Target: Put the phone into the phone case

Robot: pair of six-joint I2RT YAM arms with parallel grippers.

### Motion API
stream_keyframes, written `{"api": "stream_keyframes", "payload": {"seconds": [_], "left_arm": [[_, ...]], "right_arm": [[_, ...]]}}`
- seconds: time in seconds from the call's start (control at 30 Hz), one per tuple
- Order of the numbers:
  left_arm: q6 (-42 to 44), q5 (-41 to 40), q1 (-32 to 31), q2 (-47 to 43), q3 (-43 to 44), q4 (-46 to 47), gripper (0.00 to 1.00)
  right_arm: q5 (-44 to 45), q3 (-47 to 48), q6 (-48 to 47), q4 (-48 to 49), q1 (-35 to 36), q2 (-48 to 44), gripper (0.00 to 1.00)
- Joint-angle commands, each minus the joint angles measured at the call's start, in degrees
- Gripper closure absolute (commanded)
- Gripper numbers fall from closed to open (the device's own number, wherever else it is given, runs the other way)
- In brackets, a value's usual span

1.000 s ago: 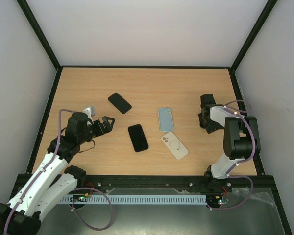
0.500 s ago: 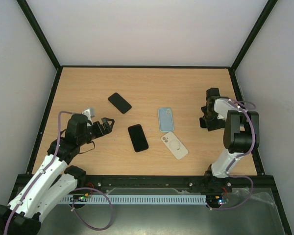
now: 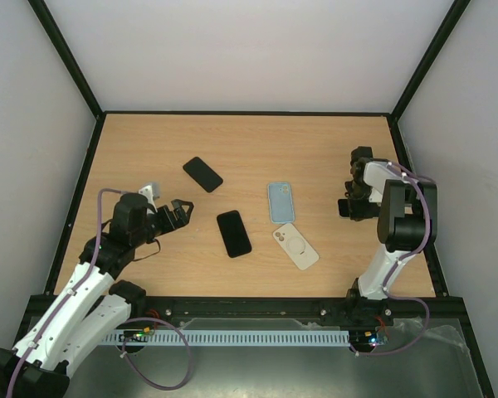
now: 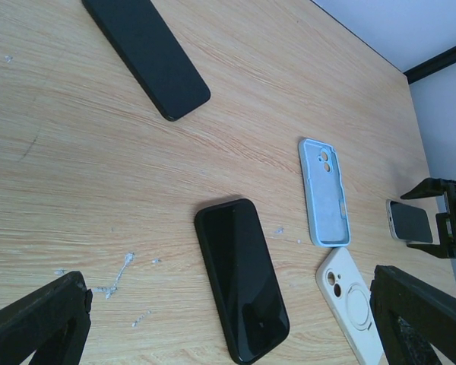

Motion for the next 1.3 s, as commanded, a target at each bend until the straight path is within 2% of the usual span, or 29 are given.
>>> {"api": "stream_keyframes", "payload": {"seconds": [0.0,0.13,0.4,0.57,0.83,1.1,1.27], "left_arm": [[0.9,-0.5,0.3,-0.3,1.2,-1.2,0.01],[1.0,-0.8,0.2,-0.3,1.5,-1.3,0.01],[0.4,0.3,0.3,-0.7,1.8,-1.2,0.01],[-0.3,0.3,0.3,-1.7,1.8,-0.7,0.01],[-0.9,0.7,0.3,-2.5,1.4,-1.2,0.01],[-1.1,0.4,0.3,-4.4,1.7,-2.0,0.00],[-0.3,-0.1,0.4,-4.6,2.9,-3.5,0.01]], "right_arm": [[-0.2,-1.9,4.0,1.2,-0.5,3.2,0.11],[1.9,-5.1,3.8,3.1,-0.5,1.0,0.14],[8.2,-3.9,-4.3,0.2,0.5,1.1,0.19],[8.2,-5.4,-7.4,0.1,0.6,-0.2,0.21],[2.1,-4.6,-5.8,-0.1,0.6,0.3,0.21],[-2.1,-0.5,-3.7,-1.2,0.3,5.5,0.14],[-5.8,1.0,-3.5,-1.3,-0.6,7.8,0.20]]}}
